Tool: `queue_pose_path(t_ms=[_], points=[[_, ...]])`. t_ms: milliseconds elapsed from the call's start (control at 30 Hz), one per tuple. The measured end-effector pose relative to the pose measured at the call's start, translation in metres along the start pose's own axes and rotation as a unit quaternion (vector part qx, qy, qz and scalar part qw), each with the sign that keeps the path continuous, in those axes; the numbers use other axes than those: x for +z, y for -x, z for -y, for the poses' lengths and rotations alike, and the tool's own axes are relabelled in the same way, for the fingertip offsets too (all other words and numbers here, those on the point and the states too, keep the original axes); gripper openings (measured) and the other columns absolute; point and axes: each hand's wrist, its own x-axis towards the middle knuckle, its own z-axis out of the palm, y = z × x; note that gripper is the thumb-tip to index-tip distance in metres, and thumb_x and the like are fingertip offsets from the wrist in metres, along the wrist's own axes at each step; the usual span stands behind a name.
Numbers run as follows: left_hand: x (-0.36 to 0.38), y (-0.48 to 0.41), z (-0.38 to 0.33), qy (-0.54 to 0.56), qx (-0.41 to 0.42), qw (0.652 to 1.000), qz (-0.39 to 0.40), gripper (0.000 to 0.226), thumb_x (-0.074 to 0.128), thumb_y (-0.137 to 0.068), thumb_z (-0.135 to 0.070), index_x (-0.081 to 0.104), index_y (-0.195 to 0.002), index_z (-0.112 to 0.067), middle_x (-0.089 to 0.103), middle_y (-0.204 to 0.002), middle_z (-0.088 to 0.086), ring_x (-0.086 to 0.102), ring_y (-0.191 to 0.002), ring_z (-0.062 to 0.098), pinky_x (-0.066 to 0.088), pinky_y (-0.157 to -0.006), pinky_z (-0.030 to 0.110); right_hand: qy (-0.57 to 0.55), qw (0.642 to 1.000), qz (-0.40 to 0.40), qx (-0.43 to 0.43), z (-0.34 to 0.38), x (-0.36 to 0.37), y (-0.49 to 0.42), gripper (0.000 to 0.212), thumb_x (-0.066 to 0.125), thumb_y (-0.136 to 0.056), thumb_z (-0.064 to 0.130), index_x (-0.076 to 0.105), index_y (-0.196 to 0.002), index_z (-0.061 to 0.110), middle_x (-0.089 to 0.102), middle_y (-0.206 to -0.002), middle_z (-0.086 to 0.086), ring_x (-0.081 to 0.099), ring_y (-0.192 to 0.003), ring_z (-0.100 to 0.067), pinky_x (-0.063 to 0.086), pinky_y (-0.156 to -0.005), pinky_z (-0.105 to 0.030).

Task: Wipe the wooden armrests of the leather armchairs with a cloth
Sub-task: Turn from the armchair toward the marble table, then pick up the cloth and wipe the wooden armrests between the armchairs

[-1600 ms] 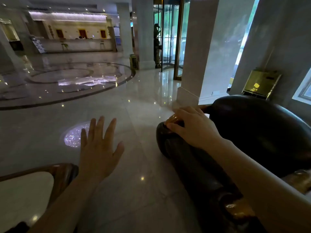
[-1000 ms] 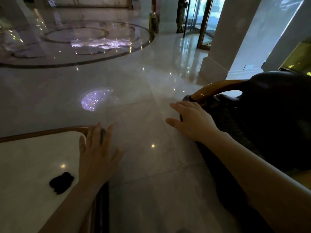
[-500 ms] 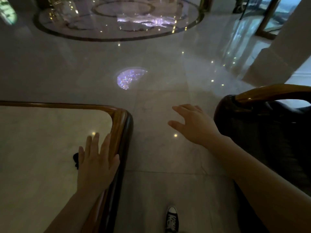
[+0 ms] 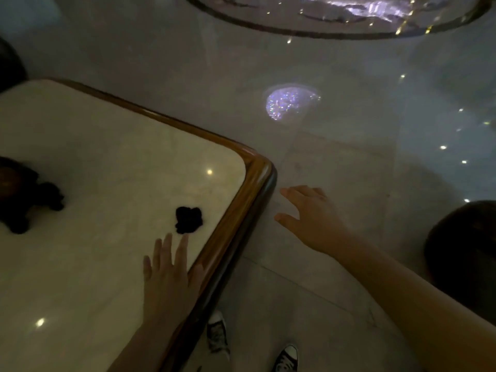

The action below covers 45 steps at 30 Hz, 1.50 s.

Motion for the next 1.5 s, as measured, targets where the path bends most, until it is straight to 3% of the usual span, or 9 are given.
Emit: queue_pose_path(t_ms=[133, 367, 767, 867, 1000, 1167, 1333, 1433, 1500], points=[[0.018, -0.023, 0.039, 0.004, -0.042, 0.999, 0.011, 0.077, 0.014, -0.089, -0.066, 0.019, -0.155, -0.026, 0.019, -0.163, 0.01, 0.012, -0.15, 0.032, 0.018, -0.119, 0.055, -0.004, 0.999, 0.024, -0.034, 0.036, 0.035, -0.046, 0.065, 0.052, -0.09, 0.057, 0.04, -0.146, 0.026, 0.047, -0.145, 0.001, 0.042, -0.129, -0.026, 0.038, -0.104, -0.039], [0.066, -0.069, 0.106, 0.046, -0.095, 0.992, 0.07, 0.072, 0.035, -0.096, -0.055, 0.008, -0.157, -0.028, 0.01, -0.165, 0.009, 0.003, -0.151, 0.03, 0.01, -0.121, 0.053, -0.032, 0.993, 0.096, -0.062, 0.096, 0.121, -0.115, 0.065, 0.052, -0.09, 0.057, 0.041, -0.146, 0.025, 0.047, -0.144, 0.0, 0.041, -0.131, -0.026, 0.036, -0.104, -0.039], [0.202, -0.133, 0.18, 0.039, -0.211, 0.967, 0.134, 0.07, 0.021, -0.096, -0.06, 0.001, -0.156, -0.031, -0.002, -0.166, 0.006, -0.009, -0.151, 0.028, 0.005, -0.12, 0.055, -0.073, 0.957, 0.264, -0.097, 0.127, 0.325, -0.228, 0.066, 0.048, -0.095, 0.055, 0.025, -0.152, 0.032, 0.03, -0.155, 0.005, 0.03, -0.138, -0.023, 0.036, -0.106, -0.039], [0.241, -0.155, 0.19, 0.021, -0.234, 0.962, 0.141, 0.072, 0.012, -0.093, -0.065, -0.003, -0.155, -0.033, -0.008, -0.165, 0.005, -0.014, -0.15, 0.029, 0.008, -0.118, 0.061, -0.035, 0.954, 0.269, -0.126, 0.126, 0.374, -0.26, 0.069, 0.05, -0.094, 0.055, 0.019, -0.153, 0.036, 0.019, -0.16, 0.006, 0.022, -0.14, -0.028, 0.036, -0.108, -0.042], [0.287, -0.173, 0.2, 0.011, -0.258, 0.958, 0.123, 0.079, 0.001, -0.087, -0.073, -0.005, -0.155, -0.033, -0.012, -0.164, 0.008, -0.017, -0.149, 0.034, 0.001, -0.116, 0.066, 0.05, 0.948, 0.278, -0.146, 0.124, 0.423, -0.291, 0.089, 0.052, -0.08, 0.074, 0.001, -0.15, 0.049, -0.009, -0.163, 0.009, 0.001, -0.146, -0.034, 0.034, -0.109, -0.052], [0.324, -0.17, 0.203, 0.011, -0.272, 0.956, 0.106, 0.08, 0.0, -0.088, -0.075, -0.024, -0.15, -0.031, -0.021, -0.162, 0.012, -0.027, -0.145, 0.036, -0.006, -0.113, 0.068, 0.137, 0.929, 0.297, -0.172, 0.125, 0.461, -0.308, 0.102, 0.051, -0.068, 0.086, -0.008, -0.146, 0.055, -0.013, -0.163, 0.002, 0.009, -0.142, -0.042, 0.034, -0.104, -0.053], [0.331, -0.169, 0.204, 0.006, -0.269, 0.959, 0.093, 0.08, 0.006, -0.091, -0.075, -0.017, -0.153, -0.03, -0.018, -0.163, 0.012, -0.026, -0.146, 0.036, -0.007, -0.113, 0.069, 0.176, 0.932, 0.22, -0.229, 0.117, 0.476, -0.305, 0.058, 0.051, -0.091, 0.054, 0.026, -0.143, 0.042, 0.017, -0.156, -0.006, 0.029, -0.121, -0.038, 0.042, -0.087, -0.048], [0.333, -0.171, 0.205, 0.007, -0.272, 0.958, 0.094, 0.081, 0.006, -0.091, -0.076, -0.01, -0.155, -0.029, -0.017, -0.163, 0.012, -0.025, -0.146, 0.036, -0.008, -0.113, 0.069, 0.13, 0.938, 0.21, -0.245, 0.112, 0.478, -0.305, 0.041, 0.056, -0.092, 0.033, 0.045, -0.132, 0.031, 0.032, -0.143, -0.006, 0.037, -0.105, -0.031, 0.047, -0.068, -0.037], [0.333, -0.171, 0.205, 0.008, -0.272, 0.957, 0.097, 0.081, 0.006, -0.091, -0.076, -0.011, -0.155, -0.03, -0.019, -0.162, 0.011, -0.026, -0.146, 0.036, -0.008, -0.113, 0.069, 0.085, 0.943, 0.216, -0.237, 0.111, 0.476, -0.308, 0.036, 0.06, -0.091, 0.027, 0.051, -0.126, 0.026, 0.041, -0.133, -0.006, 0.042, -0.098, -0.029, 0.05, -0.068, -0.038]])
